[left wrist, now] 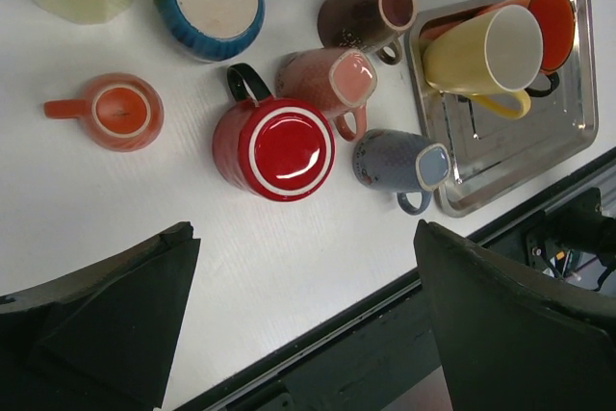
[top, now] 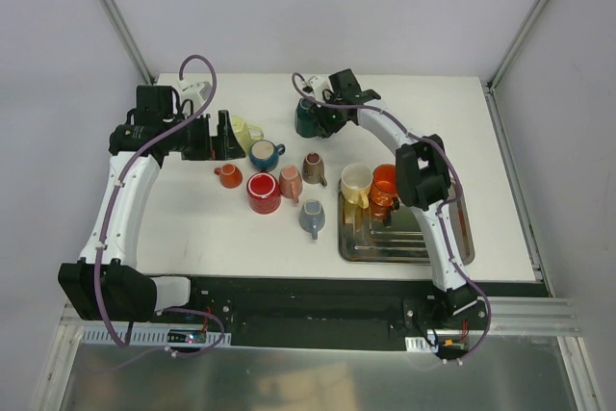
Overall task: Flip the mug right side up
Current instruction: Turn over the cup at the center of the board.
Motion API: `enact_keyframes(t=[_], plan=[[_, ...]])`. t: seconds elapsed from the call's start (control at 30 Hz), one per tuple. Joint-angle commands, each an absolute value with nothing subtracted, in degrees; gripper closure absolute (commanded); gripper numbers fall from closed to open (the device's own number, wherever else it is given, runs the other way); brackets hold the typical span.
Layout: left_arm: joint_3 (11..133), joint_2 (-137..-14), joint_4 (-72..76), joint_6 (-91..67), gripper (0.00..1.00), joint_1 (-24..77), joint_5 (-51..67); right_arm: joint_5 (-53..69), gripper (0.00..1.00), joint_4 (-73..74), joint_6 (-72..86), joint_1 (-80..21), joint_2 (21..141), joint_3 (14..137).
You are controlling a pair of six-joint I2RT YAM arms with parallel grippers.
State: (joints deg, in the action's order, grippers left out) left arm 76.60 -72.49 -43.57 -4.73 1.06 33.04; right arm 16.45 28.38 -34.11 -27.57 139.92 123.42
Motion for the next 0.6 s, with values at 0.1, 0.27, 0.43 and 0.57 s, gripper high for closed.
enact_keyframes(t=[0.1, 0.27, 0.43, 0.57], plan=[[74.7, -70.9, -43.3, -2.6, 0.01, 0.7, 32.9, 13.7, 0.64, 24.6, -33.9, -28.3, 139.7, 124.2], [74.7, -71.8, -43.2, -0.5, 0.01, 0.7, 26.6, 14.3, 0.8, 25.1, -34.2, -28.7, 139.9, 125.2], [75.8, -72.2, -42.8, 6.6, 0.01, 0.7, 31.3, 14.1, 1.0, 25.7, -32.7, -28.7, 136.6, 125.2], [78.0, -73.5, -41.3, 7.7, 0.04, 0.8, 35.8, 18.4, 1.0, 25.7, -28.0, -27.2, 131.6, 126.6]])
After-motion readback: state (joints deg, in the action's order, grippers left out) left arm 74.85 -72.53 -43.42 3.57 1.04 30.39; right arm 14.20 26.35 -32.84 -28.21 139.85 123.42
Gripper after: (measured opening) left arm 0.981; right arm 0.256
